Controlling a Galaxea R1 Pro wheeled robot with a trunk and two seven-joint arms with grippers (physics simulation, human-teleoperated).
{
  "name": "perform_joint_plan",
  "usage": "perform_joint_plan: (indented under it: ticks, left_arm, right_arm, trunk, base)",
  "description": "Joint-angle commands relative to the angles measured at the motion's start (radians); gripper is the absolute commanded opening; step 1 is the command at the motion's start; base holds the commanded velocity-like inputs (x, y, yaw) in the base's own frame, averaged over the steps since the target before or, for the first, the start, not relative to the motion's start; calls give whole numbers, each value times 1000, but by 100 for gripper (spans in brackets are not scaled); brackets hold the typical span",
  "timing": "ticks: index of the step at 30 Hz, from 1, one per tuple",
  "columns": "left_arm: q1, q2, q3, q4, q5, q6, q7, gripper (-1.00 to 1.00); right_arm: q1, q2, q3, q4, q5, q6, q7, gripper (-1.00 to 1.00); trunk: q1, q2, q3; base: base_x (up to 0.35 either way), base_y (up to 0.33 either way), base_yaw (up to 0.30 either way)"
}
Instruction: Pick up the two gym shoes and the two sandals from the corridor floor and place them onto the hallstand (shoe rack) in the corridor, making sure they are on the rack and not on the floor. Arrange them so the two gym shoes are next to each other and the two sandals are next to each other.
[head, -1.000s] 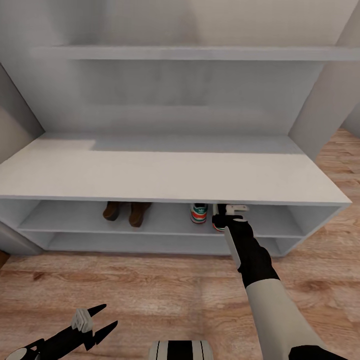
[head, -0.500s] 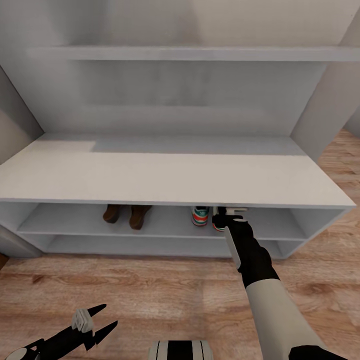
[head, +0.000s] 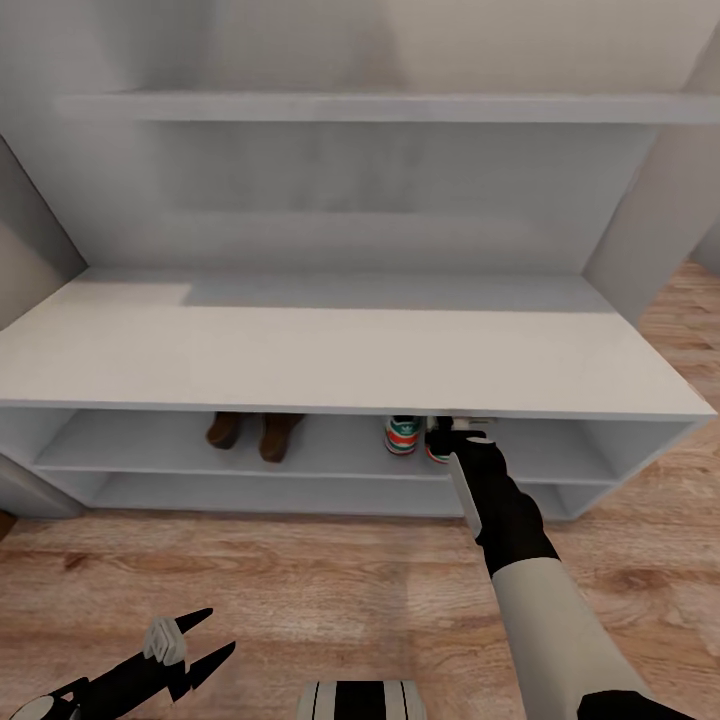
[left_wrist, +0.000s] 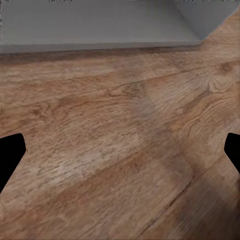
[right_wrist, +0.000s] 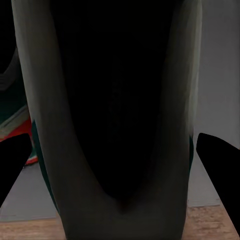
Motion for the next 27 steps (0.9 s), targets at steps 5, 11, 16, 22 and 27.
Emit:
perform_joint_plan:
  ticks: [5, 11, 16, 22, 27]
  left_arm:
    - [-1, 0, 0, 1, 2, -6, -3, 100]
    - [-1, 0, -1, 1, 3, -6, -3, 100]
    - [-1, 0, -1, 1, 3, -6, -3, 100]
    - [-1, 0, -1, 1, 3, -6, -3, 100]
    - [-1, 0, -1, 1, 3, -6, -3, 100]
  right_arm:
    - [0, 1, -2, -1, 6, 10, 1, -100]
    - [0, 1, -2, -1, 6, 16, 1, 100]
    - [0, 1, -2, -2, 6, 17, 1, 100]
    - [0, 1, -2, -1, 6, 17, 1, 100]
    - [0, 1, -2, -1, 6, 17, 1, 100]
  trunk:
    - [0, 0, -1]
    - [0, 0, -1]
    - [0, 0, -1]
    - [0, 0, -1]
    - [0, 0, -1]
  base:
    - [63, 36, 0]
    - [5, 3, 0]
    - [0, 0, 0]
    - [-136, 0, 0]
    - [-318, 0, 0]
